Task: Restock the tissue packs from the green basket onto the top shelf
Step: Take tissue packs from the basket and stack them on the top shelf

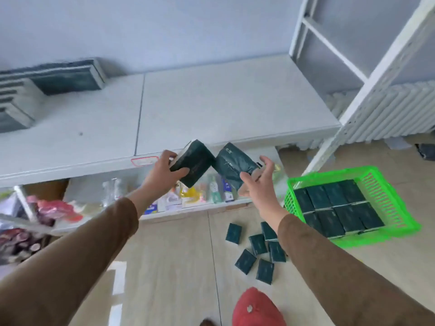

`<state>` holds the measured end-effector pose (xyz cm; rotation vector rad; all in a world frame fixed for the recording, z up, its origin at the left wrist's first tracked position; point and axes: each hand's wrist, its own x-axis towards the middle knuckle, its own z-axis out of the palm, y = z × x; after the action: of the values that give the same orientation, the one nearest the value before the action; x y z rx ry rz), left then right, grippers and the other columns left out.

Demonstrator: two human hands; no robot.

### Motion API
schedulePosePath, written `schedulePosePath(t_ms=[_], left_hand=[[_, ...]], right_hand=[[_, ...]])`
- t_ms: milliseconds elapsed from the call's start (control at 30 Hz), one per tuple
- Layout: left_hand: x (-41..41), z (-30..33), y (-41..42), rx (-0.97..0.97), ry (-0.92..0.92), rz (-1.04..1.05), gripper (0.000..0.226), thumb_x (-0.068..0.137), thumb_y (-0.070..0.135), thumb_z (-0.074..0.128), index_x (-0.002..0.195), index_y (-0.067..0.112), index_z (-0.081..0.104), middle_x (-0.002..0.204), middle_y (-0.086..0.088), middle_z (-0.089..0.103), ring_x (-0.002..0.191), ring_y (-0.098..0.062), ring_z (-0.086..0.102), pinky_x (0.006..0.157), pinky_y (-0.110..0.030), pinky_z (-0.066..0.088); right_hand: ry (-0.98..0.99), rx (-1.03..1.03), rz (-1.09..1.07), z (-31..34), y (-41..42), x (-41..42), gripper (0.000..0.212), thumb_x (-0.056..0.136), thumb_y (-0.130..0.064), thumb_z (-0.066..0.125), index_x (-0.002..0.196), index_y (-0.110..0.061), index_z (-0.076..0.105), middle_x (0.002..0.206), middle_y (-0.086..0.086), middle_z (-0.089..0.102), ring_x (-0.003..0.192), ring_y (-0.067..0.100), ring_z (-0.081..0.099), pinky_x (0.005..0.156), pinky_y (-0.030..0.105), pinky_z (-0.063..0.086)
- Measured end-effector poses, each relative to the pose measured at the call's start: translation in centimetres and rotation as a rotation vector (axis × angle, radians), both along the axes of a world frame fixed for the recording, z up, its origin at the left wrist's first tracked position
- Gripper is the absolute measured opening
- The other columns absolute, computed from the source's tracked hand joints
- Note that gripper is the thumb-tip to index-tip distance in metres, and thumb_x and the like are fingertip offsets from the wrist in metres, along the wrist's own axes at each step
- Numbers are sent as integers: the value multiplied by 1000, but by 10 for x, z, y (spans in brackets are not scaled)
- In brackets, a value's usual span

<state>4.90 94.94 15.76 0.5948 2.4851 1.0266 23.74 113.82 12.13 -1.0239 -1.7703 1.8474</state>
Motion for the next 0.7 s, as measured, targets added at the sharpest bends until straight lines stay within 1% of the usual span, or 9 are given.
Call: schedulePosePath(t_ms=[33, 100, 167, 233, 267, 333, 467, 600, 700], left_hand=[[-14, 9, -23, 6, 10, 30, 42, 83, 26, 73, 116, 20, 48, 103, -3, 64, 81, -24, 64, 66, -35, 53], [-41, 22, -61, 16, 30, 85, 43, 81, 24, 74, 116, 19, 49, 105, -2, 63, 90, -24, 63, 75, -41, 55], [-69, 31, -92, 11, 46, 139, 43, 80, 22, 75, 115, 18, 50, 103, -1, 62, 91, -22, 62, 78, -40, 53], [-96, 36, -114, 0, 59, 175, 41, 79, 21, 75, 113, 18, 52, 99, 1, 62, 89, -21, 60, 78, -39, 51], [-110, 38, -122, -3, 68, 184, 40, 79, 22, 75, 112, 18, 53, 98, 2, 62, 87, -20, 60, 77, -39, 50], [-140, 42, -134, -15, 88, 198, 38, 80, 22, 76, 110, 18, 54, 95, 2, 62, 84, -20, 59, 72, -35, 45], [-218, 49, -152, -61, 169, 202, 32, 80, 24, 76, 105, 21, 56, 94, 2, 59, 83, -21, 56, 65, -32, 42], [-311, 58, -166, -148, 282, 240, 38, 81, 25, 76, 115, 20, 60, 113, -3, 46, 96, -23, 51, 77, -32, 42], [-373, 64, -175, -208, 344, 265, 44, 83, 25, 76, 124, 17, 60, 119, -5, 51, 106, -26, 53, 85, -32, 40]], right_hand=[[2, -17, 27, 6, -14, -20, 69, 72, -33, 74, 126, -48, 33, 124, 12, 51, 108, 38, 62, 90, 56, 55], [4, -71, 57, 25, -41, -60, 70, 72, -26, 75, 129, -37, 35, 118, 7, 55, 99, 31, 65, 88, 48, 57], [24, -137, 85, 35, -60, -98, 55, 79, -14, 73, 125, -20, 44, 112, 1, 58, 92, 21, 61, 82, 38, 53], [34, -167, 108, 38, -73, -135, 34, 83, -8, 69, 112, -12, 52, 94, 0, 53, 79, 15, 50, 73, 29, 42], [41, -182, 119, 39, -79, -153, 28, 84, -8, 67, 107, -13, 53, 87, -1, 50, 74, 14, 45, 71, 28, 38], [62, -219, 136, 40, -89, -192, 25, 86, -9, 66, 107, -15, 55, 82, -3, 48, 71, 13, 44, 73, 29, 38], [132, -209, 196, 38, -94, -274, 27, 89, -10, 66, 113, -18, 57, 90, 0, 60, 78, 13, 56, 75, 31, 46], [168, -206, 259, 41, -89, -363, 31, 91, -4, 65, 113, -26, 58, 95, 0, 66, 87, 13, 63, 75, 23, 47], [169, -187, 297, 42, -84, -427, 33, 93, -3, 64, 120, -22, 58, 103, 6, 68, 92, 16, 67, 77, 24, 53]])
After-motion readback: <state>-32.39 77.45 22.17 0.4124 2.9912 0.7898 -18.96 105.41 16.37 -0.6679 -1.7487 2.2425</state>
